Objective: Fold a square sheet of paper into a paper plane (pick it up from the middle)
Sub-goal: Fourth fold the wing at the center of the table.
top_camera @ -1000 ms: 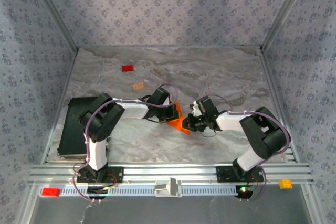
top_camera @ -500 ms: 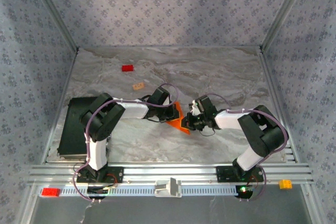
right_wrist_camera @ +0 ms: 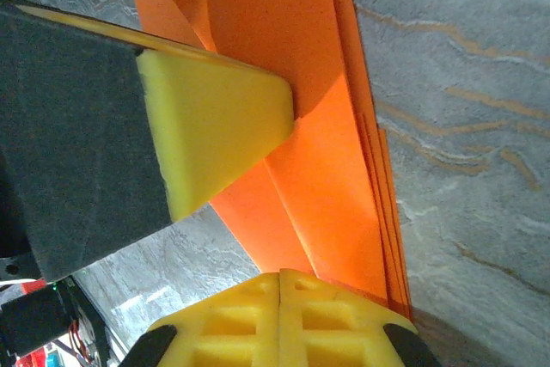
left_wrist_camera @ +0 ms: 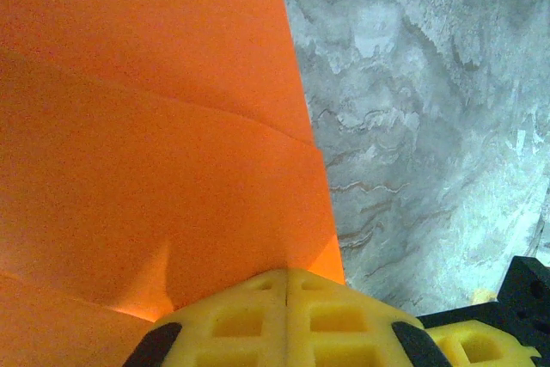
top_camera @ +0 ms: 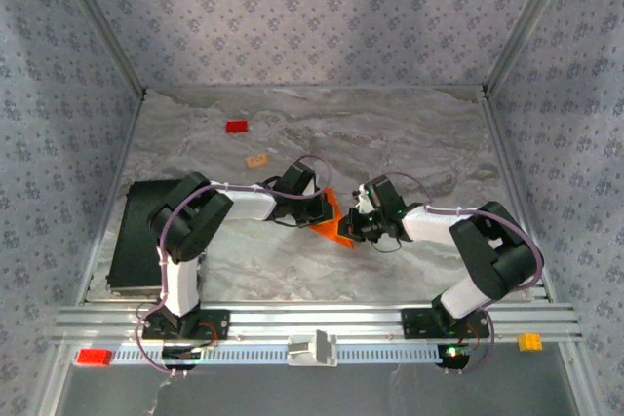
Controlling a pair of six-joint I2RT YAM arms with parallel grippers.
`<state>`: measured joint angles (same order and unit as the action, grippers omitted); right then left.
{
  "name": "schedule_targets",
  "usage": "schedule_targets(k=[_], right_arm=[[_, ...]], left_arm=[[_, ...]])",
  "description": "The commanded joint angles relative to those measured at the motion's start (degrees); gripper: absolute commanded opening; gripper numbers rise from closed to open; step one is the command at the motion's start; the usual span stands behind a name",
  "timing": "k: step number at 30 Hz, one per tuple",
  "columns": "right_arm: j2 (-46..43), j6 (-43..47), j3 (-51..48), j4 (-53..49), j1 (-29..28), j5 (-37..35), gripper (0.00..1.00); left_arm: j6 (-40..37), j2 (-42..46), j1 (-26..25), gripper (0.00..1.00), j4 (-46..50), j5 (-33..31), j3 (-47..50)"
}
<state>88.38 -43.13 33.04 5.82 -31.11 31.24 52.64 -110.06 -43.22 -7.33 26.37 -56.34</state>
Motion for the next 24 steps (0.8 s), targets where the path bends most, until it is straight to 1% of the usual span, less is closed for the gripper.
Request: schedule_targets(k=[1,7,10,14,18,24], right_arm=[[-0.8,-1.3,-0.7,1.2,0.9,0.0,0.02],[-2.4,-1.2,-1.2,0.8,1.4,-0.1,0.02],[-1.5,-1.3,-0.7,1.8,1.4,1.7,0.02],[-0.3,-1.4,0.4,2.5,1.0,1.9,0.02],[2.3,-1.0,1.2,2.5,1.1,0.8,0.02],[4.8,1.5,-0.2,-1.8,1.6,-2.4,0.01]], left_arm=[[0.3,-2.6,0.2,0.02,1.8,-2.2,1.1],[0.2,-2.4,0.2,0.02,1.9,-2.4,1.1],[0.2,-2.4,0.2,0.02,2.0,-2.4,0.9],[0.1,-2.5,0.3,0.02,2.2,-2.4,0.9],[0.2,-2.5,0.3,0.02,2.1,-2.4,0.9],[0.1,-2.4,0.3,0.02,2.1,-2.5,0.9]])
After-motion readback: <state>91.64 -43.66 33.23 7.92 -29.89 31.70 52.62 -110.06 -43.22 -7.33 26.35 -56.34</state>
